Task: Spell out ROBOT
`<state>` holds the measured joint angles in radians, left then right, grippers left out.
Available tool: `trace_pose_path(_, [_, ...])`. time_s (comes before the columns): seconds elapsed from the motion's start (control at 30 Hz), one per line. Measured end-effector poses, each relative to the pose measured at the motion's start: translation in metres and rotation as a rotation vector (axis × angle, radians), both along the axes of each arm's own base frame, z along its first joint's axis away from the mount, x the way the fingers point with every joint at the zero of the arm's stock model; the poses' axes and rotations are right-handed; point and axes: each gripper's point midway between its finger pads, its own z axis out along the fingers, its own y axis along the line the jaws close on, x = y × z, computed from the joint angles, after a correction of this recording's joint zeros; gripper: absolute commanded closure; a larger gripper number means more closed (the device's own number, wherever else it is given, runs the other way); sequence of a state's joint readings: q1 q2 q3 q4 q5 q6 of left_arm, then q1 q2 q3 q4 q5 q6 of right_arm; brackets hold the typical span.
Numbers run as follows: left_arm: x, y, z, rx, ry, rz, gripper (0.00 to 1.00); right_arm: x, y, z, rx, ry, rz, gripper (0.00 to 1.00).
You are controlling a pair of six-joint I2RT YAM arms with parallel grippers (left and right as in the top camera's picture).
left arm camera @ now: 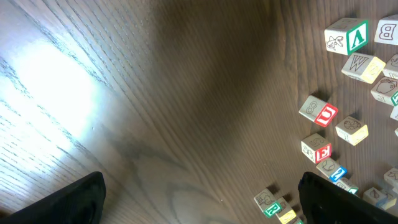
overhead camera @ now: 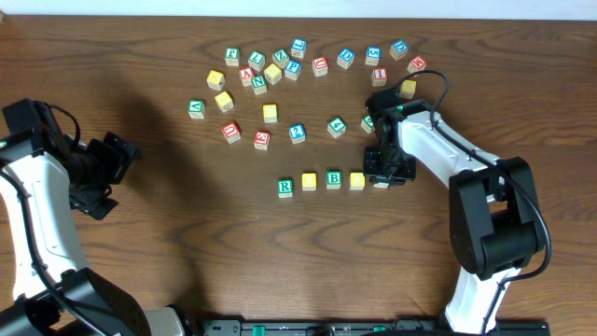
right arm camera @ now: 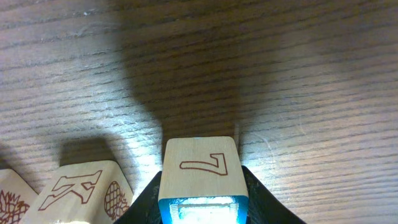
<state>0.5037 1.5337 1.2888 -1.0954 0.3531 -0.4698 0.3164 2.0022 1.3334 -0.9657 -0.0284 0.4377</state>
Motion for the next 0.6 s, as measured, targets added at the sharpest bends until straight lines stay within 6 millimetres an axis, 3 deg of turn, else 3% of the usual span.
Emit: trace_pose_path(0.6, [0.0000,0.0001,0.0000,0.000,0.000,0.000,0.02,-0.0010,0.0078,-0.0002,0.009,-0.005,0.052,0.63])
